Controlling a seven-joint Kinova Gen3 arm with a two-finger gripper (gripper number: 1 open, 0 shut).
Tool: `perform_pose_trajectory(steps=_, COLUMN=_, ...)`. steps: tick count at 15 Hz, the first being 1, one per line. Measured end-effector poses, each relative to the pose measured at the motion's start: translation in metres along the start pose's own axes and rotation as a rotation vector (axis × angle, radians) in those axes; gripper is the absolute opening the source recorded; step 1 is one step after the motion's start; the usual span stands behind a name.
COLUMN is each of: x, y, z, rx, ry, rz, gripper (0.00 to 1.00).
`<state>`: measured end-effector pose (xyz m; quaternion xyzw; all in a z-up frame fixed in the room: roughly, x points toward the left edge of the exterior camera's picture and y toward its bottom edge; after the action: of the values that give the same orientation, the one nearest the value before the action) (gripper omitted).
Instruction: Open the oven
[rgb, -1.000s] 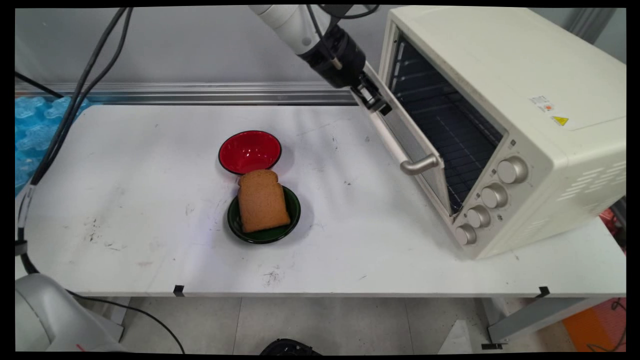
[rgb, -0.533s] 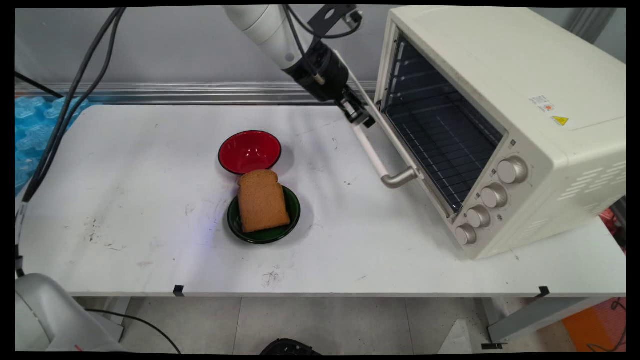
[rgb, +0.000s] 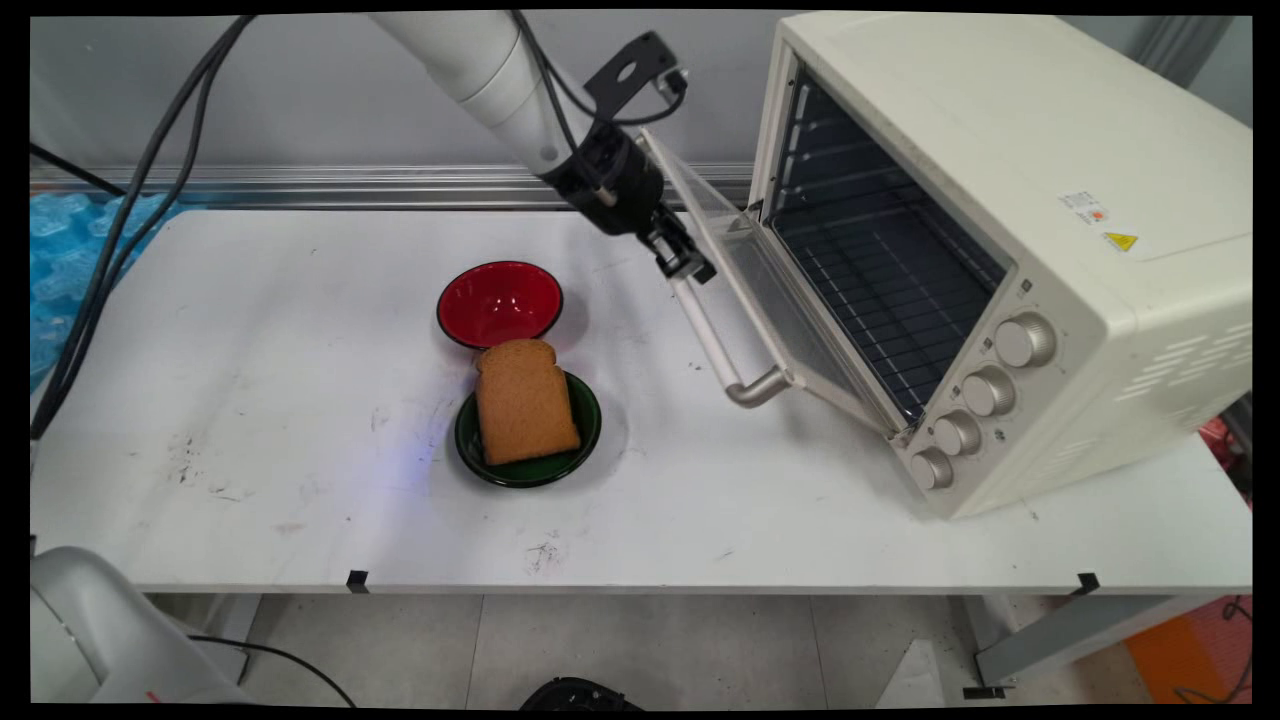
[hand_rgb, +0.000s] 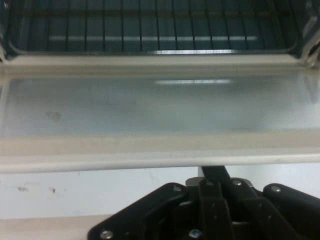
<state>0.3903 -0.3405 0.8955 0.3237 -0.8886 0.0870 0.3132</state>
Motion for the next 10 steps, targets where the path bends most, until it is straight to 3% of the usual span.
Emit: perform_pose_trajectory(steps=10, x=-0.056, y=-0.001, z=0.015, rx=0.022, ry=-0.07, rz=0.006, gripper=0.0)
